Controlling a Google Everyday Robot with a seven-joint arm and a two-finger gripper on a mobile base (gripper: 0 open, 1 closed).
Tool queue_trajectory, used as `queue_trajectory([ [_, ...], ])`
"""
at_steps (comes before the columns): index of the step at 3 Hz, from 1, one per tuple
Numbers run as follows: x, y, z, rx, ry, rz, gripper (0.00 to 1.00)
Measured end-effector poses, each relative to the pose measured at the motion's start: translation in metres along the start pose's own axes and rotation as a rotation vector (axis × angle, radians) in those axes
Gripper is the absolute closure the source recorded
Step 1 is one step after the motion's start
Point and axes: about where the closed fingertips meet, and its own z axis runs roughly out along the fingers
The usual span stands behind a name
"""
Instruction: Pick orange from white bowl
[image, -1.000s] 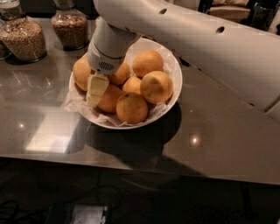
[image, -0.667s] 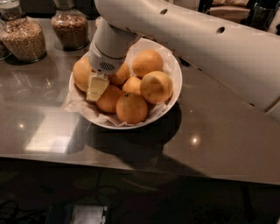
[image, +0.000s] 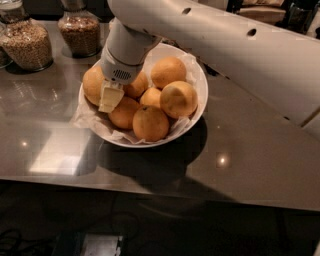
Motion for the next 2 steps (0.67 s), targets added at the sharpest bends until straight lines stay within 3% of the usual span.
queue_trajectory([
  [1, 0.0, -0.009, -0.043, 0.056, -0.084, 0.022, 1.0],
  [2, 0.01, -0.009, -0.089, 0.107, -0.231, 0.043, 1.0],
])
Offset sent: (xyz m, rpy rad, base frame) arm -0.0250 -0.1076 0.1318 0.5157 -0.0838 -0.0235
